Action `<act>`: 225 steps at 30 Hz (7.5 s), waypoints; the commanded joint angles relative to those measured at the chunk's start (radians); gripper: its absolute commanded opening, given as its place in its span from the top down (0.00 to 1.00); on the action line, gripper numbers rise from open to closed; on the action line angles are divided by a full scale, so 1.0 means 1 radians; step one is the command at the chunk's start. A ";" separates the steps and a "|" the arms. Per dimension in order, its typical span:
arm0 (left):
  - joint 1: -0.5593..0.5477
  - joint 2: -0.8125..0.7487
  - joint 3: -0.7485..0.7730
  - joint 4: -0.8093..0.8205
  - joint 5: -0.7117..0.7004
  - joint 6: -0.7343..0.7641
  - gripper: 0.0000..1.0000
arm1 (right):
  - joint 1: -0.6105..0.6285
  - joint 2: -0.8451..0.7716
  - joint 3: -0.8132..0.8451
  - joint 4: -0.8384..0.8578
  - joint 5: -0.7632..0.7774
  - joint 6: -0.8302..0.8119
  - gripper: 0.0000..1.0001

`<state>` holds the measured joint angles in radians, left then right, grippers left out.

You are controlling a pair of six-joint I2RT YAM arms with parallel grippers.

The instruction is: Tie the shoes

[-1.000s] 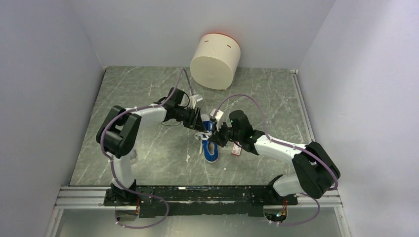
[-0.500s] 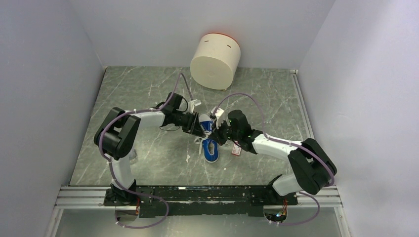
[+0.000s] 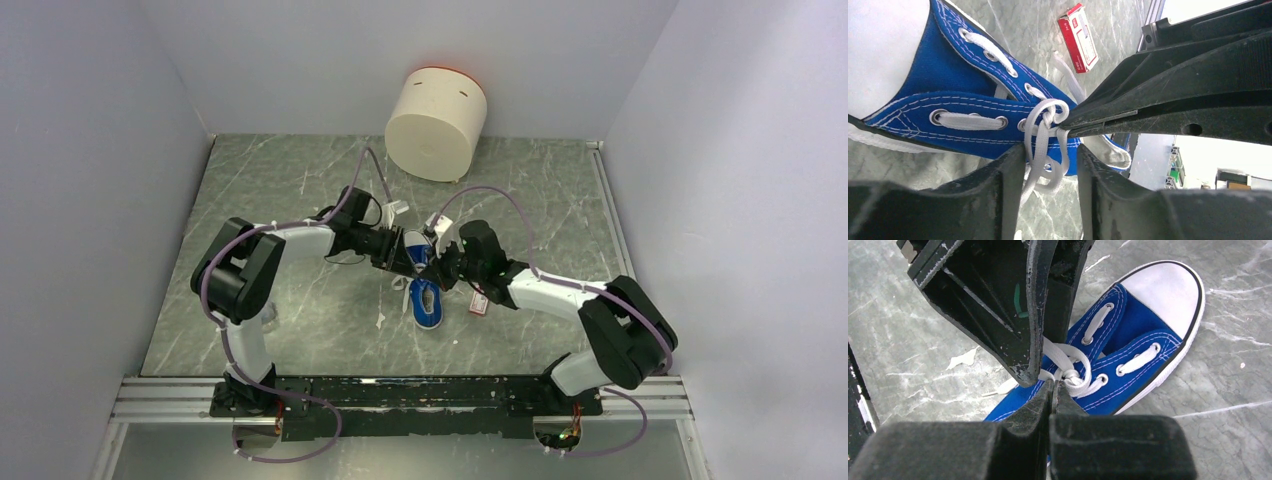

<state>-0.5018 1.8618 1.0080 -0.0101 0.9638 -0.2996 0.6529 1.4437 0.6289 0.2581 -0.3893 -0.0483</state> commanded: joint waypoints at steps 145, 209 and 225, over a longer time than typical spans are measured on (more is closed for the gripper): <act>0.008 0.088 -0.094 0.586 0.074 -0.314 0.95 | -0.232 0.084 0.092 -0.055 -0.271 0.238 0.83; -0.009 0.088 -0.109 0.599 0.091 -0.334 0.88 | -0.088 0.107 0.102 -0.035 -0.100 0.304 1.00; 0.017 0.085 -0.060 0.332 0.161 -0.067 0.38 | -0.113 0.092 0.083 0.006 -0.147 0.299 1.00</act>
<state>-0.4702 1.9392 0.9405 0.3950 1.0233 -0.4347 0.5549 1.5303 0.7086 0.2043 -0.5575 0.2668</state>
